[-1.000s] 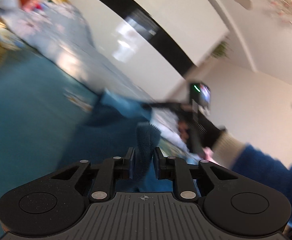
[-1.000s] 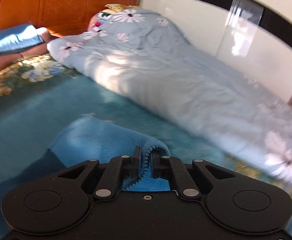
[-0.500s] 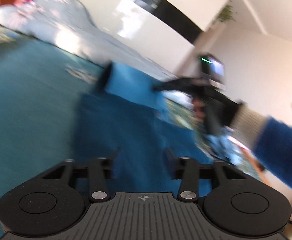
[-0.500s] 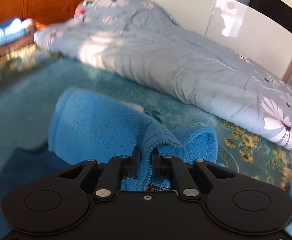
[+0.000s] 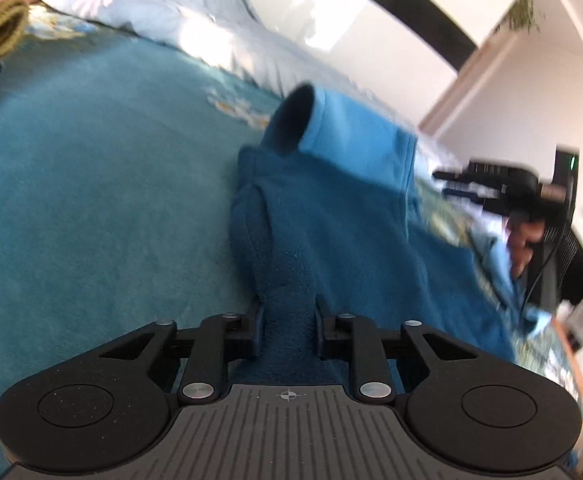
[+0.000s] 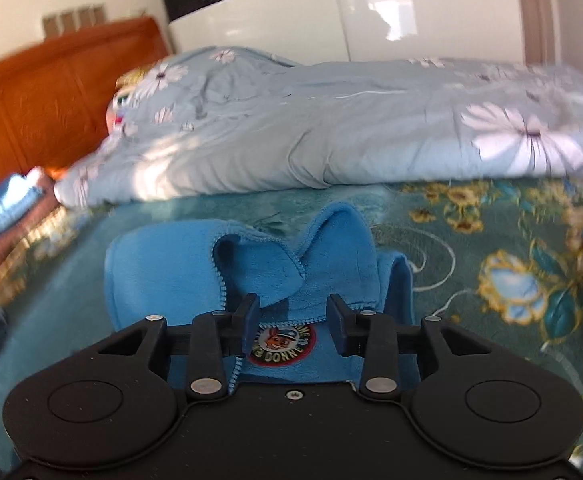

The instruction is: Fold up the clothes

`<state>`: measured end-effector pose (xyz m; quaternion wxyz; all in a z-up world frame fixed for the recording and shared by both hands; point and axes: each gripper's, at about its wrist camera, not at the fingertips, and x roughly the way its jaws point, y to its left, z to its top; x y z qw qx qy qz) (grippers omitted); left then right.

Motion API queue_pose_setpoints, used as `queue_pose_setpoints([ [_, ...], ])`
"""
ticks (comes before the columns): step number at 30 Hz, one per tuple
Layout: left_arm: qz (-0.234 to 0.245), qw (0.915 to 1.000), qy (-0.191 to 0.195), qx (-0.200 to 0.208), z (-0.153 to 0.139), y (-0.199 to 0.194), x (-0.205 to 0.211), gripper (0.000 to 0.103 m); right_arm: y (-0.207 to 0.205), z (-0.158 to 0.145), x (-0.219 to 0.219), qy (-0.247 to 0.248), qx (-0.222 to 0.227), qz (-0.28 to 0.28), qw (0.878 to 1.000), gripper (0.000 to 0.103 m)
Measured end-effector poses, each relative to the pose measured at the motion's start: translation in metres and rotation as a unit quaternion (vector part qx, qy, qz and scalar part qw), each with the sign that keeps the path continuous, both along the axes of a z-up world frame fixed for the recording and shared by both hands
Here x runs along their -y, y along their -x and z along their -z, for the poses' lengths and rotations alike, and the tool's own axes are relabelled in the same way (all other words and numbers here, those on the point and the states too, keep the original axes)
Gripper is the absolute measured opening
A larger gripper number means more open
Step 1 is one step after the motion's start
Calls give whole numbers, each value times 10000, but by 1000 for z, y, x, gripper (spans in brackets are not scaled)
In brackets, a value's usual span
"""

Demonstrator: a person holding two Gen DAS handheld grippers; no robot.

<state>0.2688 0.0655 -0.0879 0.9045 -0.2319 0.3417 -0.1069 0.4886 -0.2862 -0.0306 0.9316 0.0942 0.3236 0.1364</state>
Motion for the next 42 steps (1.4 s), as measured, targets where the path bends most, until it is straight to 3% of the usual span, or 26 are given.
queue_pose_setpoints([
  [4, -159, 9999, -27, -49, 2, 10, -5, 17, -11, 9, 2, -290, -171, 4, 9994, 39],
  [7, -76, 9999, -5, -123, -2, 13, -12, 22, -20, 17, 6, -990, -297, 112, 9946, 39],
  [9, -181, 9998, -58, 97, -13, 18, -18, 25, -25, 22, 8, -1527, -376, 224, 9873, 39],
  [11, -273, 9982, -309, 432, -27, 22, -20, 41, -31, 27, 10, -2052, -463, 341, 9770, 41],
  [15, 50, 9916, -998, 819, -42, 8, -3, 42, -43, 31, 10, -2832, -667, 502, 9554, 45],
  [17, 328, 9903, -1087, 804, -41, -3, 13, 42, -49, 33, 10, -3214, -767, 582, 9420, 47],
  [20, 722, 9911, -905, 654, -29, -12, 36, 45, -58, 36, 10, -3777, -916, 699, 9187, 48],
  [23, 964, 9882, -1078, 503, -18, -13, 54, 45, -68, 39, 9, -4227, -1079, 817, 8961, 49],
  [27, 1105, 9852, -1214, 497, -14, -11, 65, 47, -78, 41, 0, -3853, -1418, 954, 9068, 49],
  [30, 1110, 9853, -1202, 493, -14, -11, 63, 47, -81, 43, -4, -3845, -1450, 1046, 9056, 26],
  [34, 982, 9886, -1055, 428, -15, -12, 55, 48, -84, 26, -14, -3585, -1057, 1011, 9220, 15],
  [36, 952, 9894, -1017, 399, -15, -13, 54, 50, -82, -5, -37, -3166, -486, 381, 9465, 14],
  [38, 940, 9895, -1026, 381, -15, -13, 56, 56, -77, -35, -61, -2691, 105, -310, 9626, 13],
  [39, 949, 9894, -1036, 378, -15, -14, 57, 57, -69, -48, -75, -2409, 358, -756, 9669, 13],
  [42, 969, 9891, -1048, 369, -14, -14, 57, 59, -48, -58, -106, -1819, 564, -1700, 9669, 13],
])
